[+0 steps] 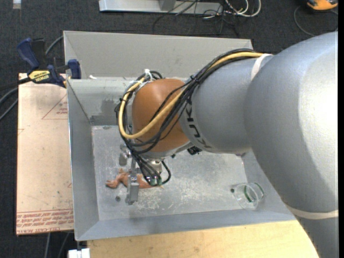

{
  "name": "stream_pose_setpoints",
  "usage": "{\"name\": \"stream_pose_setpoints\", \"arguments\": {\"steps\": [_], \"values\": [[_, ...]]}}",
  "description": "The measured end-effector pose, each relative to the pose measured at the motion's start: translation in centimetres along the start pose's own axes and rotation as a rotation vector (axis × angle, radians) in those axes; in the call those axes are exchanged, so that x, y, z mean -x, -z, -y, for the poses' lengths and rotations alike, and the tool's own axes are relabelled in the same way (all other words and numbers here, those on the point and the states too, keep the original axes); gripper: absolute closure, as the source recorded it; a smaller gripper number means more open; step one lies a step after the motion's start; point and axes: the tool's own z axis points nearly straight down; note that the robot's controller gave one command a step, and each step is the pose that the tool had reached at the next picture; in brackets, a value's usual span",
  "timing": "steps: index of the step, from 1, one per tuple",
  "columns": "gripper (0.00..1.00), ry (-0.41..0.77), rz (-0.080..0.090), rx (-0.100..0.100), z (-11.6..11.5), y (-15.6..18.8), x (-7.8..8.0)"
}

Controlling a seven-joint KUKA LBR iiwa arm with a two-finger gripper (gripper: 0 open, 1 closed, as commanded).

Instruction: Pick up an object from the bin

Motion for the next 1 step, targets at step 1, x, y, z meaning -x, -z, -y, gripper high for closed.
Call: {"name": "stream_pose_setpoints", "arguments": {"steps": [1], "values": [[1.00,0.623,-0.009,-0.001,3.53,-4.03,1.30]]}}
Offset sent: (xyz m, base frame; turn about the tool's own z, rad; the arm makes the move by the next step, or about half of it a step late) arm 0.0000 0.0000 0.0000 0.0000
